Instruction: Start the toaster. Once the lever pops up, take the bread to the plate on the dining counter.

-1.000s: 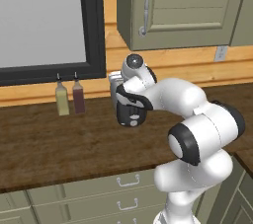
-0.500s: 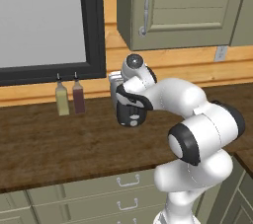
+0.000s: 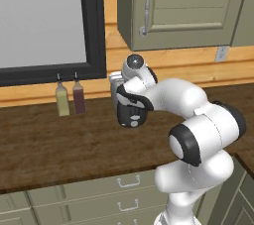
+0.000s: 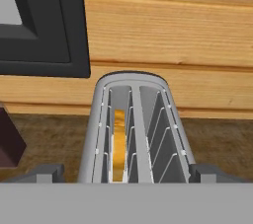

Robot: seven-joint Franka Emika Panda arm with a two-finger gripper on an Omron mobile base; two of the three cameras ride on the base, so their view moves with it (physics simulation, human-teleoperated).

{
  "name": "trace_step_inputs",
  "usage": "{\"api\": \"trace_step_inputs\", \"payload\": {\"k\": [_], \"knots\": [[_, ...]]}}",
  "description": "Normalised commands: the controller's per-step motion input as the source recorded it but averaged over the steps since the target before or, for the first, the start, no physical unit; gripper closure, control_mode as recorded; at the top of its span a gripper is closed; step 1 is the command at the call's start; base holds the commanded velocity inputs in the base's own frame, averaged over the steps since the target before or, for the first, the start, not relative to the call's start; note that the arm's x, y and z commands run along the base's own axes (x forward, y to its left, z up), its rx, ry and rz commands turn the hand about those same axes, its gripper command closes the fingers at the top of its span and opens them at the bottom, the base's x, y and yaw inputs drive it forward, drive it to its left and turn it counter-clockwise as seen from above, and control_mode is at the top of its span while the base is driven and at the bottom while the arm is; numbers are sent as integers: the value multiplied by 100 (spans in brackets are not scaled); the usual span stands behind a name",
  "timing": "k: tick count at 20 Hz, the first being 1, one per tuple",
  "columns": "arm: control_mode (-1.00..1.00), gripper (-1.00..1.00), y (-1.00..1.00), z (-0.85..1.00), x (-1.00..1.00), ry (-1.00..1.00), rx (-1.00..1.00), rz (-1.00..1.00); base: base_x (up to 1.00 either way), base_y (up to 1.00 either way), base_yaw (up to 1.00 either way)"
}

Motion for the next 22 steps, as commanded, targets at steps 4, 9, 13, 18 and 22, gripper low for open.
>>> {"api": "trace_step_inputs", "payload": {"k": [4, 9, 13, 18, 22], "knots": [[-100, -100, 0, 0, 0, 0, 0, 0, 0, 0, 0], [-100, -100, 0, 0, 0, 0, 0, 0, 0, 0, 0], [-100, -100, 0, 0, 0, 0, 0, 0, 0, 0, 0], [-100, -100, 0, 0, 0, 0, 0, 0, 0, 0, 0], [-100, -100, 0, 0, 0, 0, 0, 0, 0, 0, 0]]}}
